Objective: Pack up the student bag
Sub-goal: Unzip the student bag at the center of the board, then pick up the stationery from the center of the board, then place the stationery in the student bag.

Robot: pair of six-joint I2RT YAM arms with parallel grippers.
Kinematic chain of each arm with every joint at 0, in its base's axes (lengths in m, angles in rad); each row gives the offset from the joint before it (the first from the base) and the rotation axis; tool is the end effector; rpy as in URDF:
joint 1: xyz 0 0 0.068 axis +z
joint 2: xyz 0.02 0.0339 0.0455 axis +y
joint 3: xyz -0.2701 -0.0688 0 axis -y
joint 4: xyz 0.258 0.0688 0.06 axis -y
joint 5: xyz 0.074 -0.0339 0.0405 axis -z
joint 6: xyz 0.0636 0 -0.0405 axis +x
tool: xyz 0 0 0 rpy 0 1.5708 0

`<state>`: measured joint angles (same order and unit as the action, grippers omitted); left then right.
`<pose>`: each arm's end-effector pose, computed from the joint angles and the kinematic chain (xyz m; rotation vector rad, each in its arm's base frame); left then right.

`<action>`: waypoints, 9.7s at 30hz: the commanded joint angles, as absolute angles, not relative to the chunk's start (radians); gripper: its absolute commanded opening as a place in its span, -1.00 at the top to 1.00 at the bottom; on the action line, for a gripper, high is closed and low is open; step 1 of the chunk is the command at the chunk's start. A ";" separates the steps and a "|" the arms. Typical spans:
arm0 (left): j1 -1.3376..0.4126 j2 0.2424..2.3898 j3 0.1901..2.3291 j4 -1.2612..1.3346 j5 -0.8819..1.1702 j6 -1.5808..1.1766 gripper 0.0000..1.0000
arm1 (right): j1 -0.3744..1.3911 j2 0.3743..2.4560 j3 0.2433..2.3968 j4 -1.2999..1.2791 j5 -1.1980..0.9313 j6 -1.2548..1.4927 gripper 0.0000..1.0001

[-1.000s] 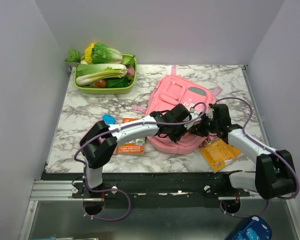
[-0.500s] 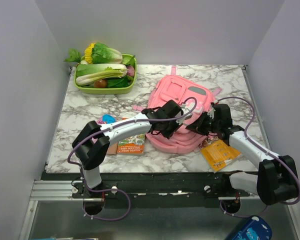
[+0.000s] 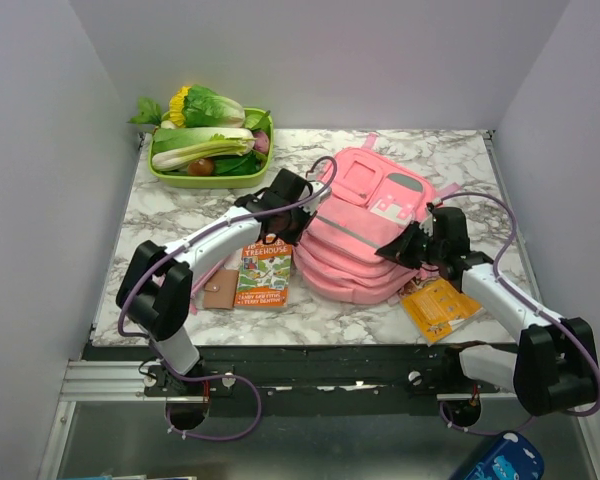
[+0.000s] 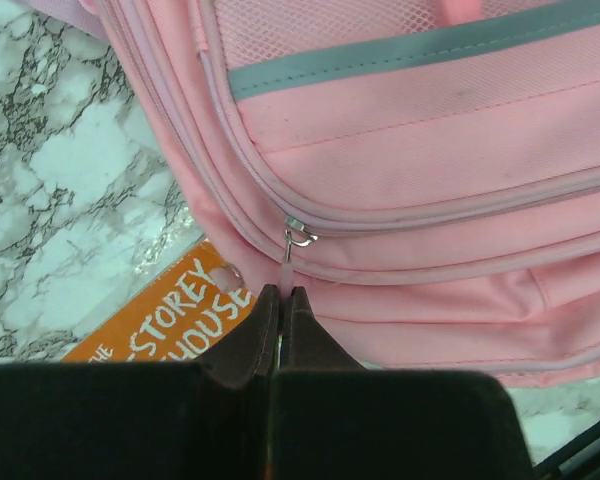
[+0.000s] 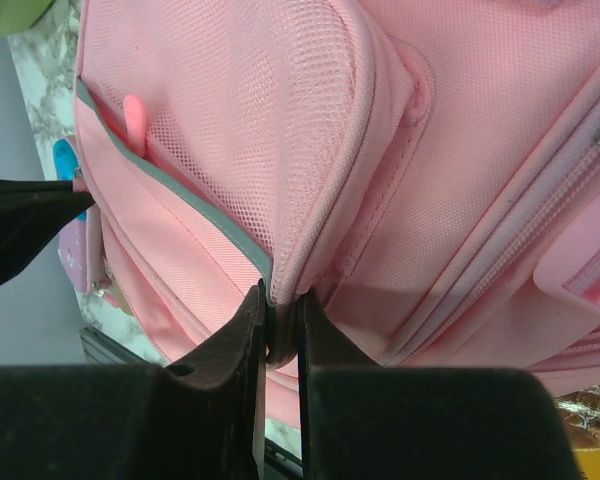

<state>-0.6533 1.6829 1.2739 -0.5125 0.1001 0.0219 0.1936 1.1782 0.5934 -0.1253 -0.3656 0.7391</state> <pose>0.3088 -0.2444 0.2250 0.8774 2.3709 -0.3845 0.2567 0.0735 0.1837 0.4469 2.3480 0.8848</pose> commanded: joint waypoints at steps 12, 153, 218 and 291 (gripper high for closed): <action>-0.626 1.661 1.305 -0.532 0.086 0.070 0.76 | 0.155 1.282 0.836 -0.255 -0.357 0.565 0.80; -0.749 1.905 1.460 -0.308 0.316 0.762 -0.87 | 1.281 0.564 0.972 -0.614 1.029 0.187 0.99; -0.752 1.887 1.641 -0.511 0.387 0.456 0.97 | 1.281 0.658 0.881 -0.672 0.931 0.299 0.99; -0.666 1.829 1.815 -0.718 0.569 0.304 1.00 | 1.039 1.028 0.747 0.074 0.485 -0.882 0.99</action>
<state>-0.6685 1.8980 1.7771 -0.7074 0.5026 0.3065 1.0592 1.0061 0.7448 -0.0120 0.5110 -0.8196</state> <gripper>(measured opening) 0.019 0.012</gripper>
